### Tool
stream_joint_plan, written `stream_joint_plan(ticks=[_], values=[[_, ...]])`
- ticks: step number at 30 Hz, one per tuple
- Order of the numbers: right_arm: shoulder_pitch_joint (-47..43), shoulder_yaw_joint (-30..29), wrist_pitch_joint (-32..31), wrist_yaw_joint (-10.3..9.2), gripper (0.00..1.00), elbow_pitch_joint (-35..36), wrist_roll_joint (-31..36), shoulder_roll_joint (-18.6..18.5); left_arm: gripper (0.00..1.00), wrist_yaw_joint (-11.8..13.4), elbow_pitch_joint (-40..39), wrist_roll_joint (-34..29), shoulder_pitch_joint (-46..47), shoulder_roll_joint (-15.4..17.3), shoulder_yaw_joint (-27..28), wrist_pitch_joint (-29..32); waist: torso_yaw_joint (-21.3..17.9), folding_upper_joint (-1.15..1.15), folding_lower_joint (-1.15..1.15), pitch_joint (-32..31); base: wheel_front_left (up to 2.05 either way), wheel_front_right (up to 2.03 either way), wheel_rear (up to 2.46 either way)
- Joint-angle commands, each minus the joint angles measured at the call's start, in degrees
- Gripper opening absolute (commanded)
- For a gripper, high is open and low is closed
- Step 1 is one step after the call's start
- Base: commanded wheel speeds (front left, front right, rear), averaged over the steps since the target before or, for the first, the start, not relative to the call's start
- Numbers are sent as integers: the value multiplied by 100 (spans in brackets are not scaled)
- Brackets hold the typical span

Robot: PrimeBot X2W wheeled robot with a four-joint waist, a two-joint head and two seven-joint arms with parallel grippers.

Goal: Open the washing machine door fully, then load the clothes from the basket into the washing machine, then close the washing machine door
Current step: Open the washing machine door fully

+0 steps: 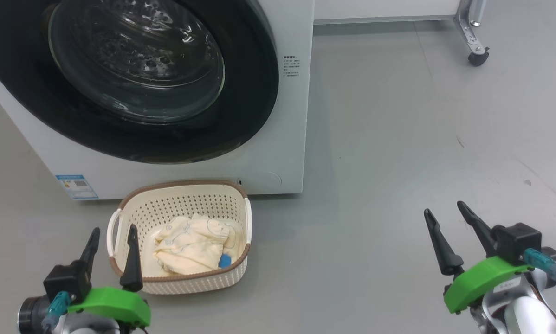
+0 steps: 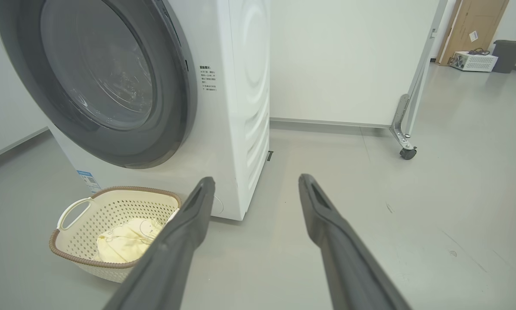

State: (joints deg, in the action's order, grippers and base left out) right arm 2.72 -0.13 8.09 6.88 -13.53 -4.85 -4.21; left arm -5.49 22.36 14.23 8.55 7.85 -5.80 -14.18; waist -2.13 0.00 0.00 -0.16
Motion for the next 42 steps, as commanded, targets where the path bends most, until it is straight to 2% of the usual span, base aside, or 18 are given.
stream_joint_plan(ticks=[1, 24, 25, 26, 27, 28, 29, 30, 35, 42], values=[[165, 83, 83, 61, 100, 202, 49, -44, 100, 29, -167, 42, 277, 145, 197, -82, 0, 0, 0, 3, 0, 0, 0], [328, 2, 126, 61, 100, 191, -8, -27, 100, 76, -264, 26, 363, 150, 187, -82, 38, 0, 0, 246, 0, 0, 0], [355, -3, 126, 61, 95, 185, -18, -29, 100, 77, -276, 23, 374, 145, 184, -82, 42, 0, 0, 274, 0, 0, 0], [383, -12, 123, 61, 73, 180, -34, -30, 100, 77, -288, 20, 388, 141, 180, -82, 52, 0, 0, 306, 0, 0, 0], [415, -22, 123, 61, 62, 177, -49, -33, 100, 77, -301, 15, 405, 136, 176, -82, 60, 0, 0, 338, 0, 0, 0], [449, -30, 123, 61, 45, 176, -59, -35, 100, 77, -317, 11, 422, 132, 174, -82, 68, 0, 0, 374, 0, 0, 0], [486, -41, 122, 61, 17, 178, -77, -36, 100, 77, -334, 6, 441, 126, 170, -82, 78, 0, 0, 417, 0, 0, 0], [525, -51, 125, 61, 0, 176, -94, -38, 100, 77, -350, 1, 460, 121, 167, -82, 88, 0, 0, 456, 0, 0, 0], [768, -116, 145, 61, 0, 102, -342, -43, 100, 73, -435, -6, 569, 68, 166, -82, 154, 0, 0, 693, 0, 0, 0], [1387, -225, 139, 61, 0, -226, -1559, 20, 100, 50, -499, -60, 740, 11, 145, -82, 256, 0, 0, 1026, 0, 0, 0]])
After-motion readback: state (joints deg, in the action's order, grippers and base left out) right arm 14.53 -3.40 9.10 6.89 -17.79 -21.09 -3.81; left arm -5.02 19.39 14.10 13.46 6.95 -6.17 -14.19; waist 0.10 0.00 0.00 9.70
